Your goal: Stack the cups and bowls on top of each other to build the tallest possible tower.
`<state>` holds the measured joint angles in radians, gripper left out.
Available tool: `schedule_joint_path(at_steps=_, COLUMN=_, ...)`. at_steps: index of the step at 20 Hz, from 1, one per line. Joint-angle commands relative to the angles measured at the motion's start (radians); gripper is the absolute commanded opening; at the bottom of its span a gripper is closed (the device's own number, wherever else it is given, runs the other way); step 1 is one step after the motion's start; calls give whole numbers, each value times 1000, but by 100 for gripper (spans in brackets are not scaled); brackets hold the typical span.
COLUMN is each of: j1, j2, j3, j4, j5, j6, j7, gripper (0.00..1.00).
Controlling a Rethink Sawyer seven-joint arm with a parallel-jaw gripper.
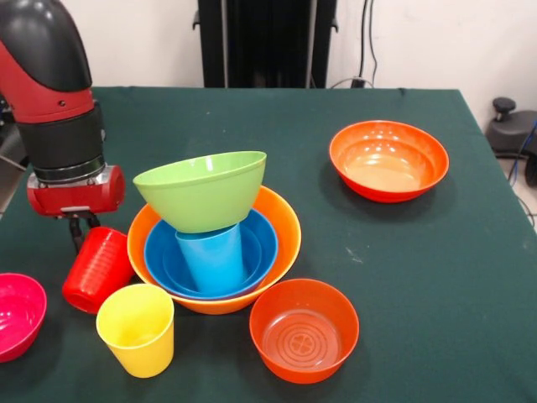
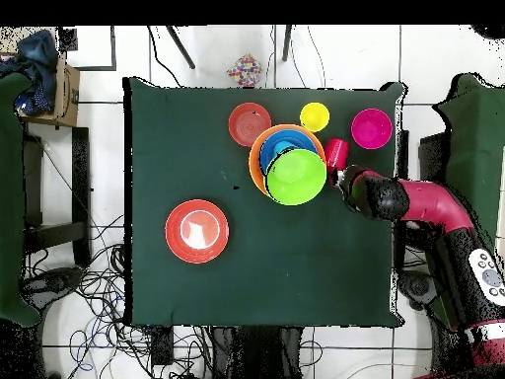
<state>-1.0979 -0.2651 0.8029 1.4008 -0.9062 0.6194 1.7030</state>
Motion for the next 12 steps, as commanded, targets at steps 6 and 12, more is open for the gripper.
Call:
schedule_joint_path(at_steps=6, j1=65, j2=9, j3=-55, j4=-16, j5=-87, j6=-12, j7=-240, gripper=0)
schedule_joint_path(at_steps=12, j1=66, j2=7, j3=-54, j4=-16, j5=-87, j6=-10, j7=-245, gripper=0)
